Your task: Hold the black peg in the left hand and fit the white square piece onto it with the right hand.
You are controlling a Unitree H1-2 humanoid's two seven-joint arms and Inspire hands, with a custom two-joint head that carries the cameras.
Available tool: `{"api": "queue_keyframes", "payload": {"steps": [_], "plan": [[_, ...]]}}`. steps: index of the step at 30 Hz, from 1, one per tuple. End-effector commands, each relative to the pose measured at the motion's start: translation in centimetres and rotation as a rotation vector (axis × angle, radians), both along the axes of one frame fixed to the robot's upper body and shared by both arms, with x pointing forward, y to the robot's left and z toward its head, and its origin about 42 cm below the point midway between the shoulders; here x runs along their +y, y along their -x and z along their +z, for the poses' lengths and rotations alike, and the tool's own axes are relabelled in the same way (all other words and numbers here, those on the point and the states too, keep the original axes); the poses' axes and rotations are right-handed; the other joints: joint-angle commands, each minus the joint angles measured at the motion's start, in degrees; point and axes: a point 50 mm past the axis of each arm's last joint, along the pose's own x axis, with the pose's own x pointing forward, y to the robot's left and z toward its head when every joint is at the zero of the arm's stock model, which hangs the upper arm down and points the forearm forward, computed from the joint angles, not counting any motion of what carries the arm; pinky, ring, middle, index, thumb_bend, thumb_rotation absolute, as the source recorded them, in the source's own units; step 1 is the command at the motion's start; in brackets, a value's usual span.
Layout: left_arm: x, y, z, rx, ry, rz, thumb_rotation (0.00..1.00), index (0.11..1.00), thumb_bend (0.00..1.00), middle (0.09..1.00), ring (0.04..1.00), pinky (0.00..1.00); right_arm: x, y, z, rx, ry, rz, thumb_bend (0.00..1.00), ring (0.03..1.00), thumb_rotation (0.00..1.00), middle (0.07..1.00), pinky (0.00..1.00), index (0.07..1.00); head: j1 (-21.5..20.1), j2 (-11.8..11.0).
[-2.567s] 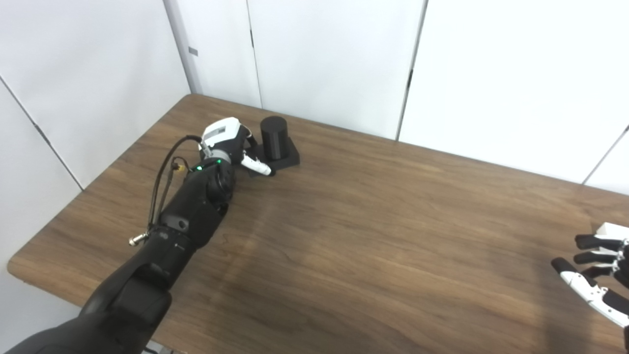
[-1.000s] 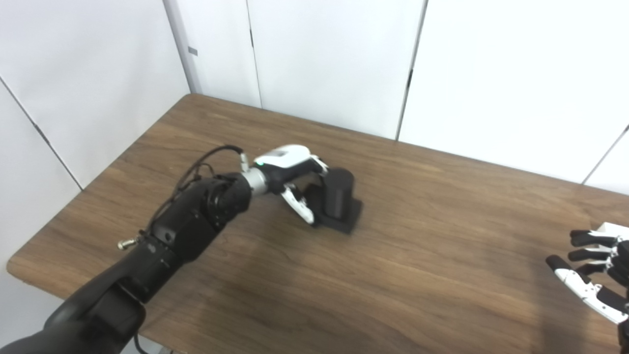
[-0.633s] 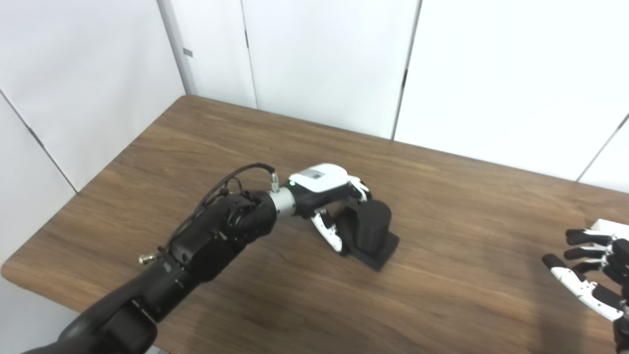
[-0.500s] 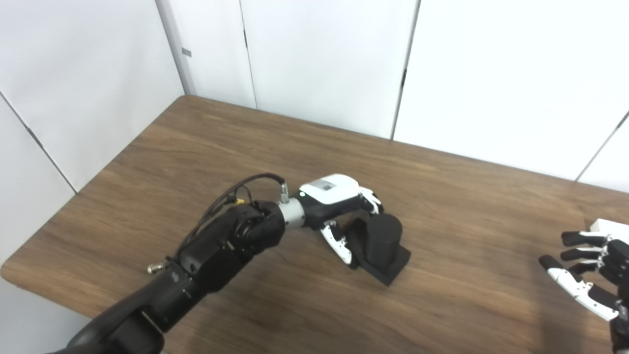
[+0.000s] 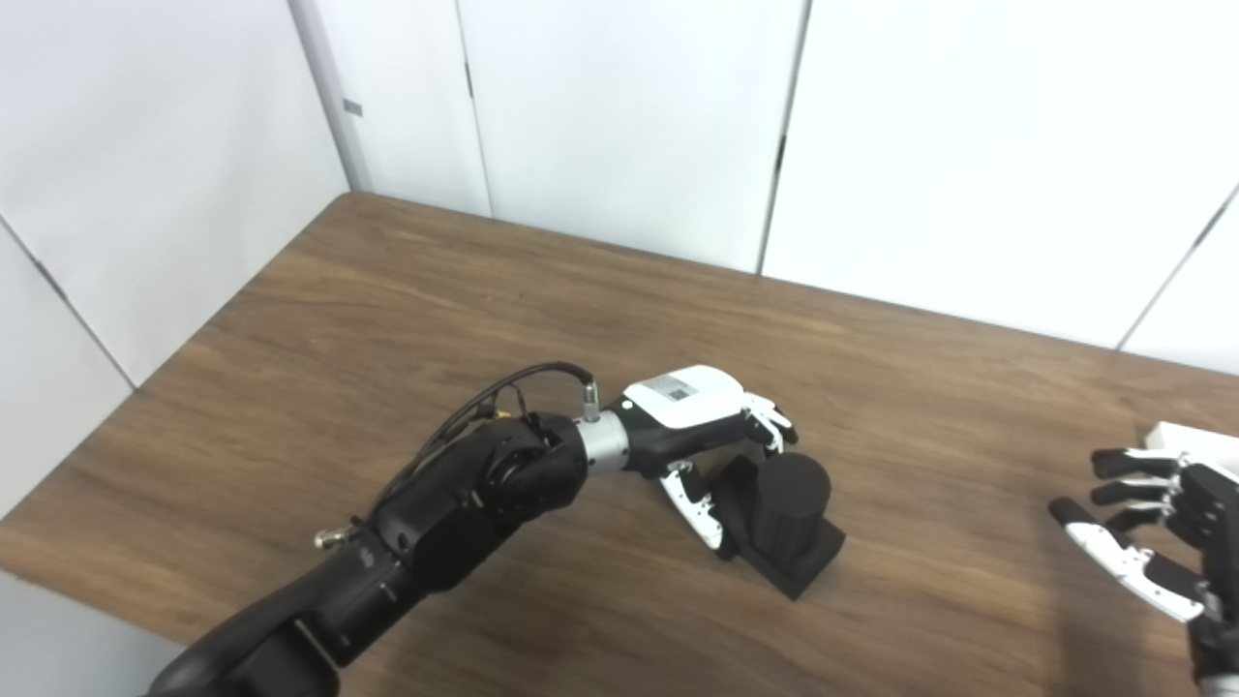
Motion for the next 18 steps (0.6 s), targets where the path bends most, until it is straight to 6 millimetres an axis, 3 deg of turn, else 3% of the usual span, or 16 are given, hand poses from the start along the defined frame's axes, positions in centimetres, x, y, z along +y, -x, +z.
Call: {"api": "queue_keyframes", "payload": {"steps": [1, 8, 13, 18], "plan": [[-0.6, 0.8, -2.2, 0.031, -0.105, -0.063, 0.08, 0.488, 0.52, 0.864, 0.917, 0.85, -0.3, -0.7, 1.6, -0.099, 0.009, 0.012, 0.48, 0.504, 0.00, 0.620, 0.36, 0.488, -2.3, 0.1], [1.8, 0.8, -2.6, 0.023, -0.137, -0.063, 0.07, 0.488, 0.52, 0.868, 0.918, 0.86, -0.6, -1.5, 3.0, -0.163, 0.092, 0.023, 0.48, 0.515, 0.00, 0.618, 0.37, 0.489, -17.0, -0.8], [4.0, 0.5, -2.6, 0.004, -0.121, -0.055, 0.06, 0.487, 0.52, 0.854, 0.913, 0.84, -1.4, -3.8, 6.6, -0.227, 0.225, 0.046, 0.48, 0.510, 0.00, 0.607, 0.37, 0.492, -25.8, -2.7], [5.8, 0.6, -2.7, 0.006, -0.112, -0.042, 0.06, 0.487, 0.52, 0.843, 0.905, 0.83, -2.6, -6.3, 11.0, -0.255, 0.425, 0.045, 0.49, 0.481, 0.00, 0.620, 0.39, 0.493, -30.9, -4.8]]}}
